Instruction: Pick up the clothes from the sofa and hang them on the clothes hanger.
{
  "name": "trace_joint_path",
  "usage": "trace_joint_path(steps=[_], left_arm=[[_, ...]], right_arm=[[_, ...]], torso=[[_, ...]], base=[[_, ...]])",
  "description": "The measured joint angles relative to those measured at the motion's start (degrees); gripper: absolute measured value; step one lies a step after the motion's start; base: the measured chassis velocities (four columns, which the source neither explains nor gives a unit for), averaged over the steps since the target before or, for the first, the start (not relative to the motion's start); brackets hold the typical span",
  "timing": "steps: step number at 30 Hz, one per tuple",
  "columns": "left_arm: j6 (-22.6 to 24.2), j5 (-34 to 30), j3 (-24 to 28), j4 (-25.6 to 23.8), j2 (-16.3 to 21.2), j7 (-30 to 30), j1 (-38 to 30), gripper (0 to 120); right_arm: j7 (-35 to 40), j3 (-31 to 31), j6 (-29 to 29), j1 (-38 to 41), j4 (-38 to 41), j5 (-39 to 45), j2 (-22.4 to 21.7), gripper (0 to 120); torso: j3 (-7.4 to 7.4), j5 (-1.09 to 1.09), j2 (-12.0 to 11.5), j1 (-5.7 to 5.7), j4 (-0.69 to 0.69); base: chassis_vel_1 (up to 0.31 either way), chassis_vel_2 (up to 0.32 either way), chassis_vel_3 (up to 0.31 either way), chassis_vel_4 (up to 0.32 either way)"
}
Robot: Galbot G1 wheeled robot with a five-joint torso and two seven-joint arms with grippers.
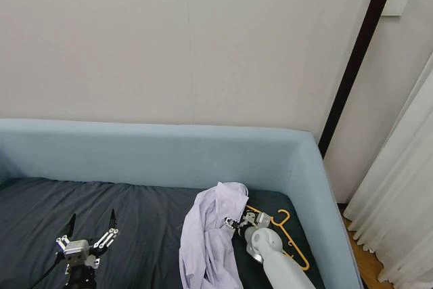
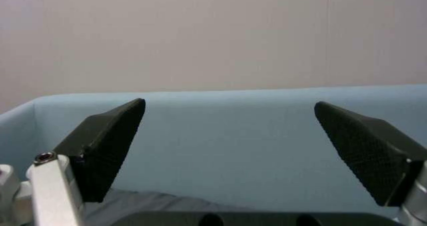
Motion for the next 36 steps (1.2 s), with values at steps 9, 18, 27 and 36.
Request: trace_joint_path(steps=[9, 18, 27, 36], left_arm=[[-0.7, -0.9, 0.6, -0.4, 0.0, 0.0, -0.5, 100], [-0.8, -0.7, 1.1, 0.4, 0.1, -0.1, -1.0, 100], [-0.8, -1.0, 1.1, 0.9, 0.6, -0.1, -1.4, 100], [-1.3, -1.4, 1.7, 1.4, 0.7, -0.3, -2.0, 100]], right_arm=[[-0.4, 0.2, 1.5, 0.0, -1.6, -2.7, 0.2, 18], [-1.1, 0.2, 3.5, -0.3, -1.8, -4.0, 0.0, 0], [-3.7, -0.8, 11.4, -1.8, 2.8, -0.9, -1.4, 0], [-4.4, -5.8, 17.1, -6.4, 25.2, 8.7, -11.0, 0]], torso=[[0.00, 0.01, 0.0, 0.00, -0.02], [0.00, 0.00, 0.0, 0.00, -0.01], [0.00, 0.01, 0.0, 0.00, 0.00], [0.00, 0.02, 0.0, 0.00, -0.01]], base=[[0.000, 0.000, 0.000, 0.000], [0.000, 0.000, 0.000, 0.000], [0.000, 0.000, 0.000, 0.000], [0.000, 0.000, 0.000, 0.000]])
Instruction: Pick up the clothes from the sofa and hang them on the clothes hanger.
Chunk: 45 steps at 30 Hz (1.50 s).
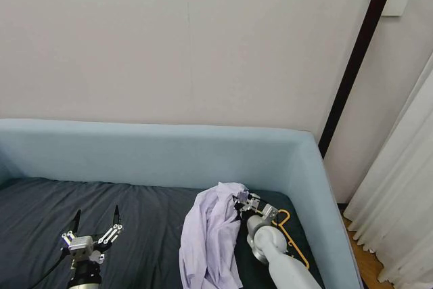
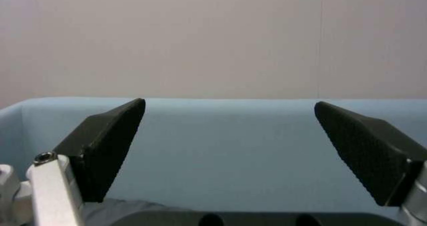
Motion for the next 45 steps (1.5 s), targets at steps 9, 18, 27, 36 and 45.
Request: trace_joint_path(steps=[9, 18, 27, 36, 45], left_arm=[[-0.1, -0.9, 0.5, -0.2, 0.7, 0.0, -0.5, 100], [-0.1, -1.7, 0.5, -0.6, 1.7, 0.0, -0.5, 100], [-0.3, -2.7, 0.3, -1.5, 2.2, 0.0, -0.3, 100], [-0.8, -3.6, -0.3, -2.1, 2.2, -0.1, -0.2, 100], [-1.4, -3.5, -0.3, -1.8, 1.3, -0.1, -0.3, 100]], right_arm=[[2.7, -1.7, 0.2, -0.8, 17.8, 6.5, -9.8, 0], [6.6, -0.5, -1.6, 7.0, 30.1, 16.6, -22.0, 0], [10.0, -0.5, -3.5, 20.4, 35.5, 25.9, -32.2, 0], [11.7, -3.4, -6.3, 38.6, 33.7, 33.8, -37.4, 0], [8.8, -17.9, -8.0, 39.9, 33.0, 26.9, -32.5, 0]], torso=[[0.00, 0.00, 0.0, 0.00, 0.00], [0.00, 0.00, 0.0, 0.00, 0.00], [0.00, 0.00, 0.0, 0.00, 0.00], [-0.01, 0.00, 0.0, 0.00, -0.02], [0.00, -0.02, 0.0, 0.00, 0.02]], base=[[0.000, 0.000, 0.000, 0.000], [0.000, 0.000, 0.000, 0.000], [0.000, 0.000, 0.000, 0.000], [0.000, 0.000, 0.000, 0.000], [0.000, 0.000, 0.000, 0.000]])
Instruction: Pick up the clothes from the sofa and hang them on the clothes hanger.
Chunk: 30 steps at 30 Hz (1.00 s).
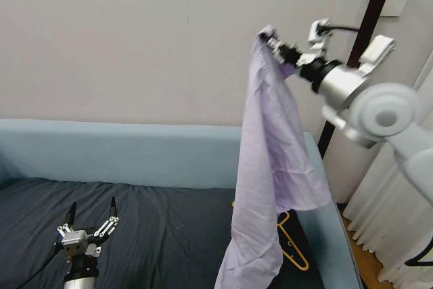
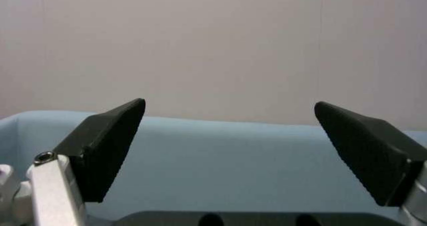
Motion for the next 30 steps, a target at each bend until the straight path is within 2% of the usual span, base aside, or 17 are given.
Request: trace_joint_path(steps=[1, 3, 6, 7, 10, 11, 15, 16, 19, 22, 24, 26, 27, 30], left_arm=[[0.0, 0.0, 0.0, 0.0, 0.0, 0.0, 0.0, 100], [-0.2, 0.0, -0.5, 0.4, 0.3, 0.0, 0.2, 100], [-0.3, -0.3, -1.7, 1.4, 1.1, 0.0, 0.4, 100], [-0.3, -0.3, -1.7, 1.4, 1.1, 0.0, 0.4, 100], [-0.3, -0.4, -2.0, 2.0, 1.4, 0.0, 0.4, 100], [-0.3, -0.4, -2.0, 2.0, 1.4, 0.0, 0.4, 100], [-0.6, -0.4, -2.3, 2.6, 1.2, 0.0, 0.4, 100], [-0.6, -0.4, -2.3, 2.6, 1.2, 0.0, 0.4, 100], [-0.9, -0.3, -2.5, 2.9, 1.0, 0.0, 0.4, 100], [-1.0, -0.3, -2.5, 3.1, 0.7, 0.0, 0.3, 100], [-1.1, -0.1, -2.4, 3.4, 0.4, 0.0, 0.1, 100], [-1.2, 0.4, -1.9, 3.5, -0.2, 0.0, 0.0, 100], [-1.2, 0.4, -1.9, 3.5, -0.2, 0.0, 0.0, 100], [-1.4, 1.0, -1.4, 3.5, -0.9, 0.0, 0.0, 100]], right_arm=[[0.0, 0.0, 0.0, 0.0, 0.0, 0.0, 0.0, 0], [-1.4, -2.4, 1.6, -5.4, -2.3, -5.7, 3.2, 0], [-5.8, -8.2, 5.7, -18.4, -11.9, -20.4, 10.6, 0], [-5.8, -8.2, 5.7, -18.4, -11.9, -20.4, 10.6, 0], [-6.1, -11.3, 7.1, -25.4, -18.3, -27.2, 16.5, 0], [-6.1, -11.3, 7.1, -25.4, -18.3, -27.2, 16.5, 0], [-4.5, -13.6, 7.6, -31.4, -25.2, -34.0, 23.4, 0], [-4.5, -13.6, 7.6, -31.4, -25.2, -34.0, 23.4, 0], [-0.1, -13.7, 6.6, -33.6, -28.6, -36.8, 27.1, 0], [3.4, -13.7, 4.8, -34.4, -29.0, -37.0, 28.6, 5], [6.3, -14.0, 3.1, -34.8, -28.4, -36.5, 29.1, 14], [9.0, -14.5, 1.6, -35.1, -26.5, -35.1, 29.0, 22], [9.0, -14.5, 1.6, -35.1, -26.5, -35.1, 29.0, 22], [14.5, -15.4, -2.3, -35.8, -22.7, -32.8, 27.4, 37]], torso=[[0.00, 0.00, 0.0, 0.00, 0.00], [-0.01, -0.03, 0.0, 0.00, -0.02], [0.01, 0.02, 0.0, 0.01, 0.00], [0.01, 0.02, 0.0, 0.01, 0.00], [0.00, -0.01, 0.0, 0.01, -0.03], [0.00, -0.01, 0.0, 0.01, -0.03], [-0.01, -0.02, 0.0, 0.00, -0.02], [-0.01, -0.02, 0.0, 0.00, -0.02], [-0.01, -0.02, 0.0, 0.00, -0.02], [-0.01, -0.01, 0.0, 0.00, -0.02], [-0.01, -0.02, 0.0, 0.00, -0.02], [-0.01, 0.00, 0.0, 0.00, -0.02], [-0.01, 0.00, 0.0, 0.00, -0.02], [-0.01, 0.00, 0.0, 0.00, -0.02]], base=[[0.000, 0.000, 0.000, 0.000], [0.000, 0.000, 0.000, 0.000], [0.000, 0.000, 0.000, 0.000], [0.000, 0.000, 0.000, 0.000], [0.000, 0.000, 0.000, 0.000], [0.000, 0.000, 0.000, 0.000], [0.000, 0.000, 0.000, 0.000], [0.000, 0.000, 0.000, 0.000], [0.000, 0.000, 0.000, 0.000], [0.000, 0.000, 0.000, 0.000], [0.000, 0.000, 0.000, 0.000], [0.000, 0.000, 0.000, 0.000], [0.000, 0.000, 0.000, 0.000], [0.000, 0.000, 0.000, 0.000]])
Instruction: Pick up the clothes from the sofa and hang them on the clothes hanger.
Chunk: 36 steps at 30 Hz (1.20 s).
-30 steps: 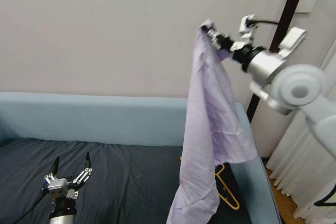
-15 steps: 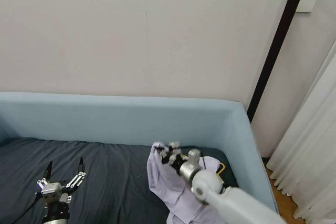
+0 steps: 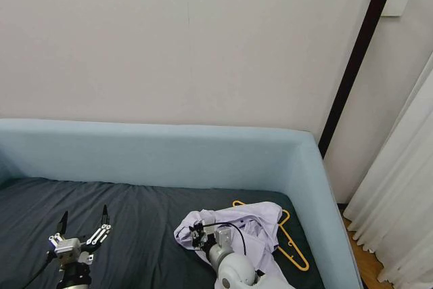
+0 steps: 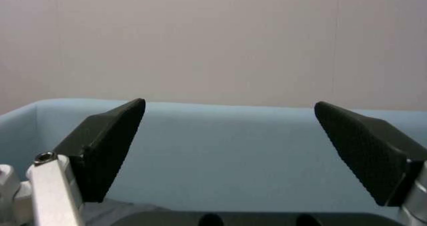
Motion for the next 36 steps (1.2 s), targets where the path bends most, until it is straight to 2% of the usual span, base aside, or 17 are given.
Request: trace_joint_path(steps=[2, 3, 6, 9, 10, 11, 13, 14, 16, 18, 19, 22, 24, 31, 36], left_arm=[[0.0, 0.1, 0.1, -0.3, -0.1, 0.0, 0.0, 100], [0.0, 0.1, 0.1, -0.3, -0.1, 0.0, 0.0, 100], [0.0, 0.2, 0.0, -0.8, -0.2, 0.0, 0.1, 100], [0.0, 0.2, 0.0, -0.8, -0.2, 0.0, 0.1, 100], [0.0, 0.2, 0.1, -0.9, -0.1, 0.0, 0.2, 100], [0.0, 0.2, 0.1, -0.9, -0.1, 0.0, 0.1, 100], [0.1, 0.2, 0.3, -0.8, 0.1, 0.0, -0.1, 100], [0.1, 0.2, 0.3, -0.8, 0.1, 0.0, -0.1, 100], [0.2, 0.2, 0.6, -0.6, 0.3, 0.0, -0.4, 100], [0.2, 0.2, 0.8, -0.4, 0.5, 0.0, -0.7, 100], [0.2, 0.2, 0.8, -0.4, 0.5, 0.0, -0.7, 100], [0.2, 0.2, 1.4, 0.0, 0.9, 0.0, -1.0, 100], [0.2, 0.2, 1.7, 0.3, 1.0, 0.0, -1.2, 100], [0.2, 0.2, 2.5, 1.0, 1.3, 0.0, -1.8, 100], [0.1, 0.3, 2.8, 1.1, 1.6, -0.4, -1.8, 100]], right_arm=[[4.9, -0.4, -3.8, -0.4, 3.0, 1.3, -1.5, 44], [4.9, -0.4, -3.8, -0.4, 3.0, 1.3, -1.5, 44], [9.9, -0.3, -8.6, -0.8, 9.5, 5.3, -5.5, 58], [10.0, 0.3, -8.9, -0.9, 11.8, 5.7, -7.2, 65], [9.9, 1.4, -8.9, -1.0, 14.0, 5.9, -9.1, 74], [9.7, 2.8, -9.0, -1.1, 15.6, 6.2, -10.5, 75], [8.9, 6.8, -9.5, -1.7, 18.2, 6.8, -13.5, 87], [8.9, 6.8, -9.5, -1.7, 18.2, 6.8, -13.5, 87], [7.2, 10.5, -9.6, -3.0, 18.6, 5.9, -15.9, 94], [3.4, 13.8, -8.8, -5.3, 17.0, 1.6, -18.3, 99], [3.4, 13.8, -8.8, -5.3, 17.0, 1.6, -18.3, 99], [-6.8, 18.5, -4.3, -11.1, 13.0, -10.3, -22.0, 100], [-8.8, 20.7, -3.4, -14.3, 11.9, -13.3, -22.6, 100], [-5.9, 24.1, -1.6, -19.6, 9.3, -16.4, -20.1, 100], [-5.4, 23.7, -0.5, -20.6, 5.9, -18.9, -19.1, 100]], torso=[[0.00, 0.02, 0.0, 0.00, 0.00], [0.00, 0.02, 0.0, 0.00, 0.00], [0.00, 0.03, 0.0, 0.00, 0.00], [0.00, 0.02, 0.0, 0.00, 0.00], [0.00, 0.03, 0.0, -0.01, 0.00], [0.00, 0.02, 0.0, 0.00, 0.00], [0.00, 0.02, 0.0, 0.00, 0.00], [0.00, 0.02, 0.0, 0.00, 0.00], [0.00, 0.02, 0.0, 0.00, 0.01], [0.00, 0.02, 0.0, 0.00, 0.00], [0.00, 0.02, 0.0, 0.00, 0.00], [0.01, 0.02, 0.0, 0.00, -0.02], [0.01, 0.03, 0.0, 0.00, -0.03], [0.01, 0.02, 0.0, 0.00, 0.00], [0.00, 0.01, 0.0, -0.01, 0.01]], base=[[0.000, 0.000, 0.000, 0.000], [0.000, 0.000, 0.000, 0.000], [0.000, 0.000, 0.000, 0.000], [0.000, 0.000, 0.000, 0.000], [0.000, 0.000, 0.000, 0.000], [0.000, 0.000, 0.000, 0.000], [0.000, 0.000, 0.000, 0.000], [0.000, 0.000, 0.000, 0.000], [0.000, 0.000, 0.000, 0.000], [0.000, 0.000, 0.000, 0.000], [0.000, 0.000, 0.000, 0.000], [0.000, 0.000, 0.000, 0.000], [0.000, 0.000, 0.000, 0.000], [0.000, 0.000, 0.000, 0.000], [0.000, 0.000, 0.000, 0.000]])
